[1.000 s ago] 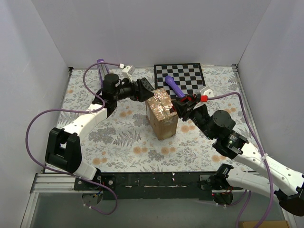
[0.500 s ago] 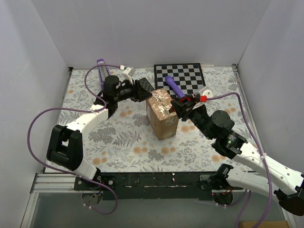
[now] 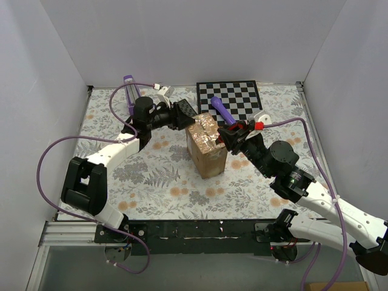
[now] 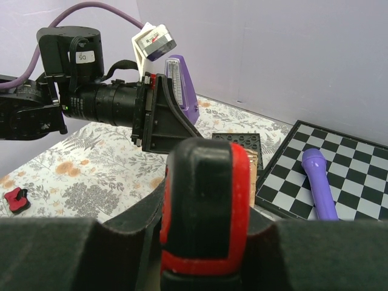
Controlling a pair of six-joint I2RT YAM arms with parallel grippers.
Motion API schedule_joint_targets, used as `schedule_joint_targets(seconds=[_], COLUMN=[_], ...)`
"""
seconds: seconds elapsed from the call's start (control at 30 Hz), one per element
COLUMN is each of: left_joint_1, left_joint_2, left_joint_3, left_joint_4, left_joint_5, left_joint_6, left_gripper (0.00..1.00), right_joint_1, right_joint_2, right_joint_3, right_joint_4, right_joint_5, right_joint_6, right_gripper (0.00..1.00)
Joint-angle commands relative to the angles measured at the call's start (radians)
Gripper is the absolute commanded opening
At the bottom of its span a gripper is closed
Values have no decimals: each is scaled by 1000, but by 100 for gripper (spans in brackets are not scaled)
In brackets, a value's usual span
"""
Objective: Unpack the express box
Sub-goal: Cut the express box at the center of the board.
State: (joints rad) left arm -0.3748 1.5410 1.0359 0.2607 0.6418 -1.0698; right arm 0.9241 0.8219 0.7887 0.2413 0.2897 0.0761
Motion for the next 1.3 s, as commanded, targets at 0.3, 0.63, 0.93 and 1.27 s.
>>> schedule_joint_targets(seconds=[0.3, 0.63, 0.93, 1.27], left_joint_1=[-1, -1, -1, -9], left_joint_2=[4, -111, -203, -305], left_joint_3=[-40, -89, -120, -151], left_joint_4=[40, -35, -116, -158], left_joint_5=[21, -56, -131, -266], left_joint_6=[5, 48, 48, 21], left_gripper=[15, 0, 0, 0], right_joint_1=[4, 4, 5, 13], right_joint_2=[0, 56, 123, 206], right_joint_3=[-2, 3, 7, 26], right_joint_4=[78, 122, 228, 289], right_joint_5=[20, 26, 71, 46], right_joint_6=[5, -42, -48, -49], right_gripper=[1, 1, 1, 1])
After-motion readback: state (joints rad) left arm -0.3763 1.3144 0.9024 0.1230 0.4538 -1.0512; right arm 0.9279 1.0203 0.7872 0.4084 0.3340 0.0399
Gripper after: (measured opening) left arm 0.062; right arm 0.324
